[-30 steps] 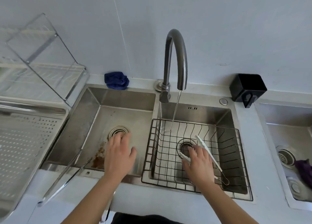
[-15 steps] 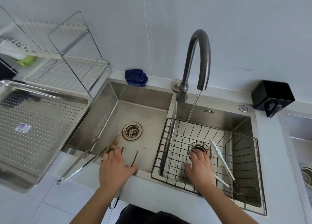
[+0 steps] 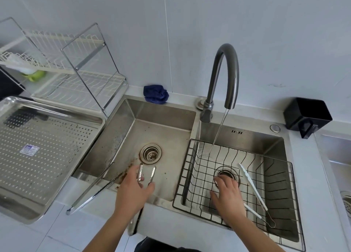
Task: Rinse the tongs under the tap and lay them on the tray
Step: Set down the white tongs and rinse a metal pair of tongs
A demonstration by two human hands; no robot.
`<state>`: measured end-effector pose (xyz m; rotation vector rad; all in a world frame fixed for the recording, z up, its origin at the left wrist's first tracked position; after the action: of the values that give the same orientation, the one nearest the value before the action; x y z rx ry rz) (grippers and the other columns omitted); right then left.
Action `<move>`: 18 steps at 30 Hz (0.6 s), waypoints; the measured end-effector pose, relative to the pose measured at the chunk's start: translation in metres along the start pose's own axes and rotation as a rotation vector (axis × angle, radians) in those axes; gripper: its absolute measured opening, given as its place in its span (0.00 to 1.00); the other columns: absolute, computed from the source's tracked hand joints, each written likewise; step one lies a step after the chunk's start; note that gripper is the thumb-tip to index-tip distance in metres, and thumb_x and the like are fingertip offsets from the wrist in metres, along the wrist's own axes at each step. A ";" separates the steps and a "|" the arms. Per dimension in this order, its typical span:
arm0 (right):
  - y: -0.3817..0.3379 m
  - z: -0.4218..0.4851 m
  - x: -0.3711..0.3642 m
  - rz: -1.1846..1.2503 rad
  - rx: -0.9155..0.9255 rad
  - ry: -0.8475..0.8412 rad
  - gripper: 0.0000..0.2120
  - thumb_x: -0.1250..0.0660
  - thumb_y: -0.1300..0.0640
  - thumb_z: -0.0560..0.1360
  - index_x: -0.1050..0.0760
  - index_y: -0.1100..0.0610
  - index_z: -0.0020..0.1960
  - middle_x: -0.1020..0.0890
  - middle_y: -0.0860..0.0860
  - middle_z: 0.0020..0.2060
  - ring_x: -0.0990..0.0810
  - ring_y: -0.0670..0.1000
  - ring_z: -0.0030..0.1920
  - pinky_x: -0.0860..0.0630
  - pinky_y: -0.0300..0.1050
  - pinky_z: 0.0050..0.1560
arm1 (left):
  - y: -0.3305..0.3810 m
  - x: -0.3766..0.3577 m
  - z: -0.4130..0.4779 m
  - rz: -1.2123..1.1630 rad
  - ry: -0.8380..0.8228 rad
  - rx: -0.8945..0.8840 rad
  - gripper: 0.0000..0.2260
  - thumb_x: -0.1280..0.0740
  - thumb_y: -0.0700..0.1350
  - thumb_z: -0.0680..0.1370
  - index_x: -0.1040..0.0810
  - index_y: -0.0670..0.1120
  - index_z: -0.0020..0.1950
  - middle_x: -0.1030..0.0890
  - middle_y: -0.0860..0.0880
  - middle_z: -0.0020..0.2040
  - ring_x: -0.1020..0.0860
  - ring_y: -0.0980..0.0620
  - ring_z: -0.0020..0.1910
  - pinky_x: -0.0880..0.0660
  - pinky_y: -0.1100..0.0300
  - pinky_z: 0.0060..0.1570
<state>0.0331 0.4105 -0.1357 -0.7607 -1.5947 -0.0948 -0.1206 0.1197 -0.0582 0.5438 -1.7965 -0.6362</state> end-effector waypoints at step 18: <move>-0.100 0.046 0.097 1.130 -0.118 -0.053 0.19 0.35 0.46 0.83 0.15 0.56 0.40 0.17 0.50 0.33 0.20 0.48 0.33 0.19 0.45 0.38 | 0.136 -0.069 -0.014 -0.791 -0.695 -0.069 0.16 0.38 0.44 0.76 0.17 0.51 0.61 0.16 0.47 0.46 0.21 0.50 0.45 0.23 0.54 0.43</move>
<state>-0.0550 0.3948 -0.0201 -1.6540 -1.0145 0.6558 -0.0942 0.2638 -0.0142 1.0975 -2.1566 -1.5708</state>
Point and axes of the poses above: each hand's wrist, its own z-axis towards the middle knuckle, its own x-axis out of the back of the hand, y = z × x, the point moved 8 cm from there along z, towards the middle knuckle
